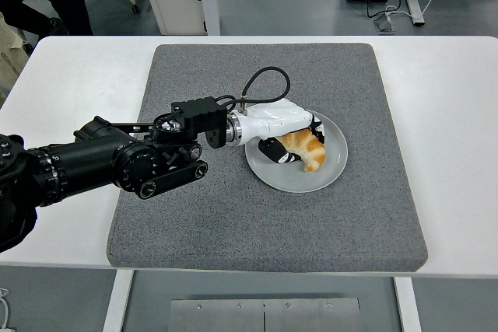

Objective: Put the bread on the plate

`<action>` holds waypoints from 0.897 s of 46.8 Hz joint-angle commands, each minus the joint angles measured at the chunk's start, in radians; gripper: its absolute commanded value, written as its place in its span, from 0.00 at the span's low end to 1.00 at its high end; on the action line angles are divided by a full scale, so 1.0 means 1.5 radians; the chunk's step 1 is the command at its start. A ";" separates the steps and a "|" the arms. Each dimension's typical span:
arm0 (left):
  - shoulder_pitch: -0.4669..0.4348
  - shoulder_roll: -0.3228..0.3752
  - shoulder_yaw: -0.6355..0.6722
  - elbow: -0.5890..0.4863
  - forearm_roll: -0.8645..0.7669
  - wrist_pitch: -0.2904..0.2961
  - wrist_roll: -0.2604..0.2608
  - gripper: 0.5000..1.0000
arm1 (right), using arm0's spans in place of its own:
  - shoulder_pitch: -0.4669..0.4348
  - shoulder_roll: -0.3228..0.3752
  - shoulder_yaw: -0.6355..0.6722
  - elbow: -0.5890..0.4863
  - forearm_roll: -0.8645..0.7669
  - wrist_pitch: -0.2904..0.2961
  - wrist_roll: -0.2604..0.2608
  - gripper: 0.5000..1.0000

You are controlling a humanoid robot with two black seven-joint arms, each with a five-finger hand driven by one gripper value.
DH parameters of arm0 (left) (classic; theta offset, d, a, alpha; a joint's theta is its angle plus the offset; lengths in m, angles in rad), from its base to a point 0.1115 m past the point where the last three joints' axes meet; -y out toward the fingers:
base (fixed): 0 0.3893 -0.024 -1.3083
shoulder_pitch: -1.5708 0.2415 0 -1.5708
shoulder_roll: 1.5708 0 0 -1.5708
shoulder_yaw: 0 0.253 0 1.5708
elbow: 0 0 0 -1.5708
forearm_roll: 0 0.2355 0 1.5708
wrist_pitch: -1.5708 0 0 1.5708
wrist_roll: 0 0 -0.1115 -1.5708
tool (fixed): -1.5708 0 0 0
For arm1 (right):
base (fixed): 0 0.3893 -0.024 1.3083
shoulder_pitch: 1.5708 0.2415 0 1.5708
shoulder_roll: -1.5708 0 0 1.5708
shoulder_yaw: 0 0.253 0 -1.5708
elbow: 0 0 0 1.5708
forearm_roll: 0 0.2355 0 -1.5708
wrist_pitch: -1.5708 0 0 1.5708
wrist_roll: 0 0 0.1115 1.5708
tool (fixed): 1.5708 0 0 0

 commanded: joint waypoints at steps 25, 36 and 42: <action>-0.008 0.005 -0.007 -0.008 -0.012 0.000 -0.005 0.95 | 0.000 0.000 0.000 0.000 0.000 0.000 0.000 1.00; -0.012 0.012 -0.009 -0.015 -0.015 0.000 -0.005 0.95 | 0.000 0.000 0.000 0.000 0.000 0.000 0.000 1.00; -0.016 0.025 -0.011 -0.041 -0.022 0.000 -0.022 0.95 | 0.000 0.000 0.000 0.000 0.000 0.000 0.000 1.00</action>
